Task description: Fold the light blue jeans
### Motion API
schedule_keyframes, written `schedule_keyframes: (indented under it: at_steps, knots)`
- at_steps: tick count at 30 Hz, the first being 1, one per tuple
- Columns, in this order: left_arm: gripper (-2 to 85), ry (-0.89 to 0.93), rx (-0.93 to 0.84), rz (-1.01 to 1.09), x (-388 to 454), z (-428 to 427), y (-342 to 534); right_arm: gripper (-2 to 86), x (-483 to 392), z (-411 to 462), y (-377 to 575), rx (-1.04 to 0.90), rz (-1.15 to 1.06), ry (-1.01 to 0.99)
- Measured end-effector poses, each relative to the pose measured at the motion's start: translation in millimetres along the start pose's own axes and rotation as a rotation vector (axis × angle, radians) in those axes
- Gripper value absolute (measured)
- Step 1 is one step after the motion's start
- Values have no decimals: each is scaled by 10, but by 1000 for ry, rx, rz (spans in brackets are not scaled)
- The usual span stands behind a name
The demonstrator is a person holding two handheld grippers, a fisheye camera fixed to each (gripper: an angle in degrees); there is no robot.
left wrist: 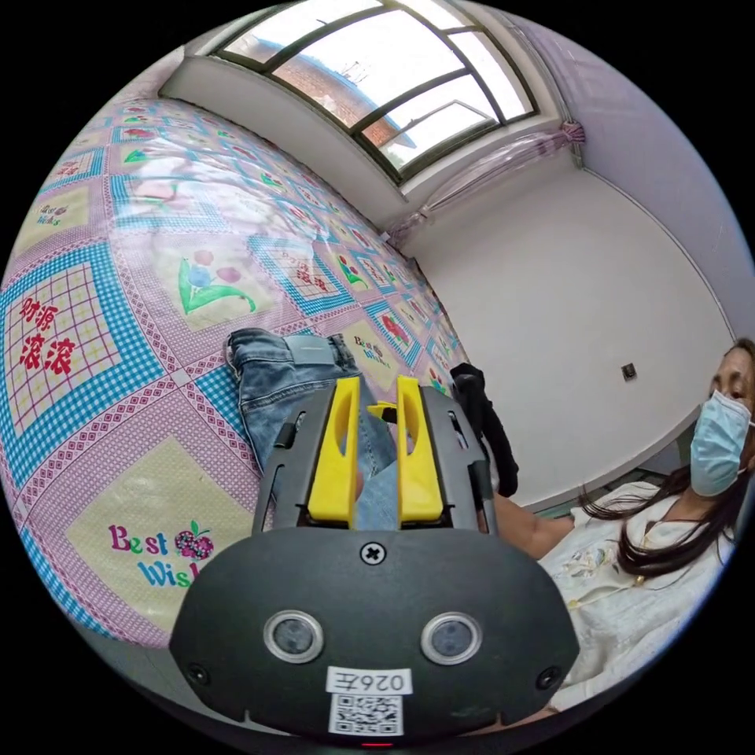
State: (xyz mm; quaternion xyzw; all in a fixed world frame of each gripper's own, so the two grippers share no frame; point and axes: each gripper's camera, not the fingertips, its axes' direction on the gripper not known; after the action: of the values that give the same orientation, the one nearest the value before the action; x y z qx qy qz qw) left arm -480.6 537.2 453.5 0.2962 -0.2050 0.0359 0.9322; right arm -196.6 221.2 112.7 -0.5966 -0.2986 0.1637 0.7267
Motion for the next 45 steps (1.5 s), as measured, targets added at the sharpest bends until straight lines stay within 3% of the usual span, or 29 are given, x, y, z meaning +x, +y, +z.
schedule_keyframes:
  at_steps: [6, 9, 13, 18, 22, 25, 33, 35, 39, 42, 45]
  knots:
    - [181, -38, -19, 38, 257, 207, 106, -12, -373, -255, 231, 99, -163, -146]
    - [282, -57, -20, 46, 470, 207, 194, -13, -708, -258, 408, 78, -261, -214]
    - [314, -143, -56, 95, 766, 189, 388, -13, -1139, -129, 603, 11, -378, -252]
    - [72, -340, -126, -14, 632, 84, 625, -9, -1484, 36, 638, -98, -576, -184]
    - [45, -268, -108, -83, 541, -104, 767, 14, -1038, -256, 334, 43, -439, -293]
    - [38, -316, -93, -11, 789, -223, 918, 56, -494, -291, 60, 131, -271, -230]
    - [33, -431, -90, 192, 1641, -453, 1211, 150, -203, 309, -580, -22, -330, -43]
    - [34, -436, -84, 232, 1845, -548, 1281, 153, -276, 390, -664, -67, -373, -84]
    - [34, -460, -74, 335, 2360, -884, 1439, 128, -566, 527, -700, -171, -514, -170]
    - [33, -532, -106, 374, 2693, -1227, 1598, 12, -741, 559, -628, -276, -554, -280]
    - [33, -592, -140, 328, 2888, -1727, 1852, -9, -1047, 224, -400, -194, -571, -313]
